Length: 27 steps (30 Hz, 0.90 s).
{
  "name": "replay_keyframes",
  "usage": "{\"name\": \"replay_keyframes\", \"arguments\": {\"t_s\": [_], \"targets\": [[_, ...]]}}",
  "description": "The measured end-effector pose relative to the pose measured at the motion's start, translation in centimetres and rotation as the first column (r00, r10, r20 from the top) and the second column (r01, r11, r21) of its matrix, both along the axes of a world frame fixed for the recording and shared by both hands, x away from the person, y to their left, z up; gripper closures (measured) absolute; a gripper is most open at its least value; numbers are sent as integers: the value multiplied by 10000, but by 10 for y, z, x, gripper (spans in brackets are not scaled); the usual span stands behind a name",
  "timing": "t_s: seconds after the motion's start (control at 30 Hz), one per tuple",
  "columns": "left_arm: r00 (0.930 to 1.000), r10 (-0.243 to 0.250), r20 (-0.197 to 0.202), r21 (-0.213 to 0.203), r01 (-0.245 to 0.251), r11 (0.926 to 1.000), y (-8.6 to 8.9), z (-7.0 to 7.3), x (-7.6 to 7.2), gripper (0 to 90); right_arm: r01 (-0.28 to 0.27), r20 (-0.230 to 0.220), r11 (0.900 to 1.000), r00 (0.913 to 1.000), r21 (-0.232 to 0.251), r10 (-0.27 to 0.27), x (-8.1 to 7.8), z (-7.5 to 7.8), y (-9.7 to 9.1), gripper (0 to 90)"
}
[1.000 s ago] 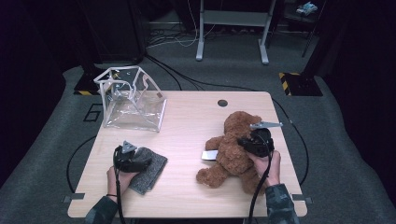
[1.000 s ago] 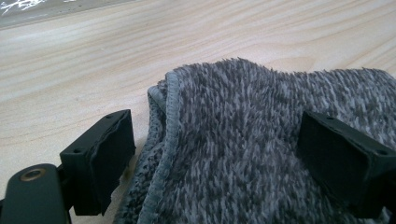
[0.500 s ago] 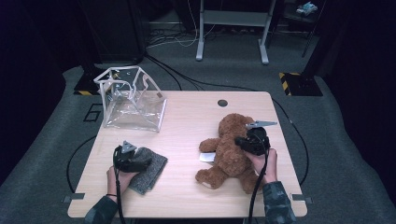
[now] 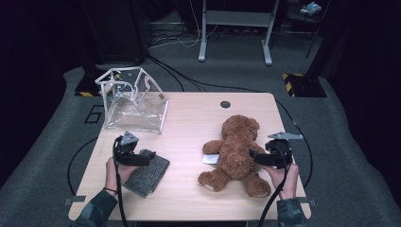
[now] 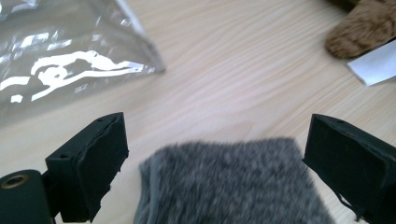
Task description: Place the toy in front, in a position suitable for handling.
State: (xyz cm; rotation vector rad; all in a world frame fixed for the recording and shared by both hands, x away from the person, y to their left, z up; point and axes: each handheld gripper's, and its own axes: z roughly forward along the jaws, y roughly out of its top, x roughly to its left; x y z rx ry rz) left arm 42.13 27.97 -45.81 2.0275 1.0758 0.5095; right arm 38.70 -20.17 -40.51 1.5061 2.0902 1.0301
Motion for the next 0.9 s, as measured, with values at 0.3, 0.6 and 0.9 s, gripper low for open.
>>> {"name": "replay_keyframes", "arguments": {"t_s": [0.3,0.6,0.9], "targets": [[9841,-1766,-205,-72,1765,9843,-64,16,35,66,560,-265,9983,9981,162,-556,-30,-24,-10,159],[9519,-2997,-643,65,3007,9537,-119,7,60,65,695,-417,9975,9967,92,-690,-50,-41,-10,108],[9176,-3833,-1056,-76,3847,9230,-153,-1,77,80,556,-482,9984,9973,-25,-557,-61,-51,-3,50]]}}
